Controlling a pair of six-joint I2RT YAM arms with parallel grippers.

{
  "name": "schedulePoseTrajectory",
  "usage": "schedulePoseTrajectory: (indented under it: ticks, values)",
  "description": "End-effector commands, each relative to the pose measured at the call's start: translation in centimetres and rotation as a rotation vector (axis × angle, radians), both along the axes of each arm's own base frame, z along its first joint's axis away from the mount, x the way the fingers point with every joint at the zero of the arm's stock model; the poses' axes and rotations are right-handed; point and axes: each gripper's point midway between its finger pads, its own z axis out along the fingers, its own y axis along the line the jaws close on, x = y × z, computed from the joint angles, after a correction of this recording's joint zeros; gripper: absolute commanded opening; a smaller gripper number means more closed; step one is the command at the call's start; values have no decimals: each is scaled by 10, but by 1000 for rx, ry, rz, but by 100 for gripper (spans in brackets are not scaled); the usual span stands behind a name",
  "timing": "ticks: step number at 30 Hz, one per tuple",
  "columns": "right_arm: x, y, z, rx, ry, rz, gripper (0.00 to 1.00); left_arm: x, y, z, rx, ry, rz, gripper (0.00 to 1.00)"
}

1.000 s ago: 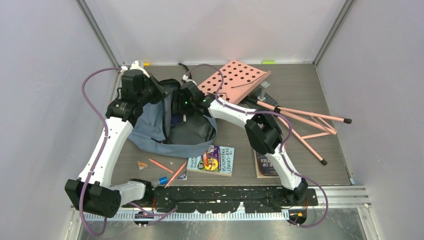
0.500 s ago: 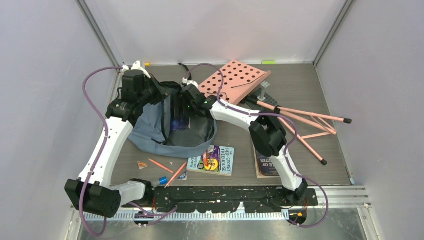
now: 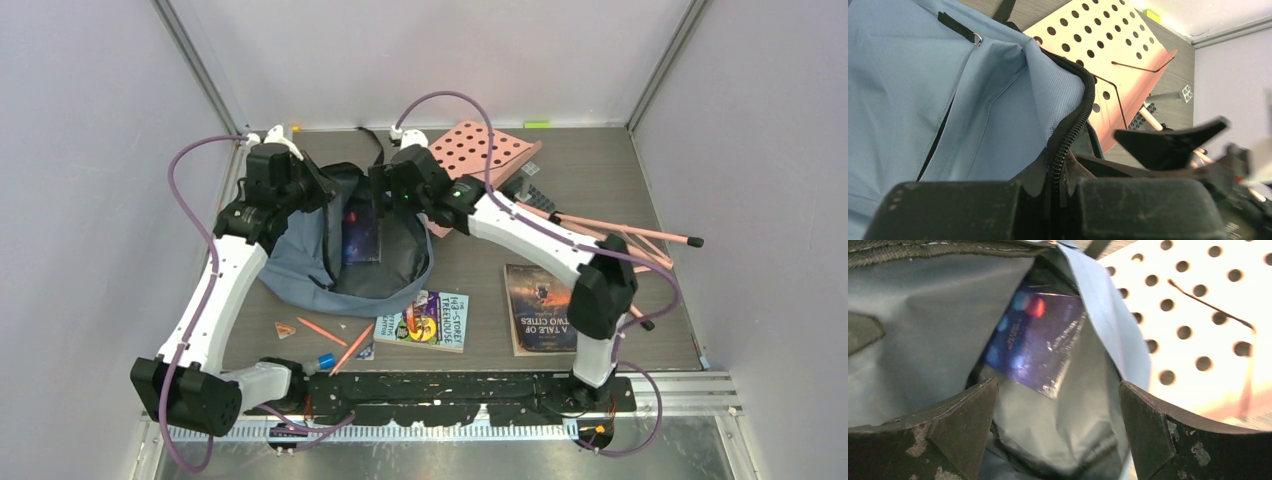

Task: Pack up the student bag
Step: Place the book in the student bag.

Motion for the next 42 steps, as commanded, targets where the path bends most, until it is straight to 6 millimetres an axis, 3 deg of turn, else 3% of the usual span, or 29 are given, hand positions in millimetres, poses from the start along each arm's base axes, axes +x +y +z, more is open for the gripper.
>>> schedulePoseTrajectory:
  ticks: [1,2,3,4,9,17,21,27,33,37,40,42]
  values:
    - [-16,-81,35,-172,-65,-117,98,-1,4,24,33,-111,-19,5]
    - [-20,-95,25,-214,-47,-135,99,-2,3,23,37,-111,-29,5]
    - [-29,-115,31,-244,-42,-160,99,-3,3,22,44,-111,-42,5]
    - [-34,-129,17,-291,-13,-176,99,-4,1,21,48,-111,-53,6]
    - [-76,-197,-15,-440,132,-265,100,-9,0,13,68,-101,-88,6]
    - [-123,-265,-86,-611,405,-460,100,-9,8,1,140,-91,-105,6]
    - [-135,-277,-116,-681,487,-506,100,-5,25,-9,180,-51,-63,6]
    - [-137,-282,-151,-746,560,-494,100,-1,52,-39,211,41,-21,7]
    - [-125,-285,-169,-778,551,-489,100,-3,70,-64,218,126,-4,9]
    - [-118,-288,-181,-788,562,-503,95,-6,73,-70,214,149,12,14]
    - [-117,-291,-189,-791,581,-510,85,-7,76,-72,220,157,28,28]
    - [-116,-292,-194,-778,589,-509,73,-9,79,-72,228,156,48,48]
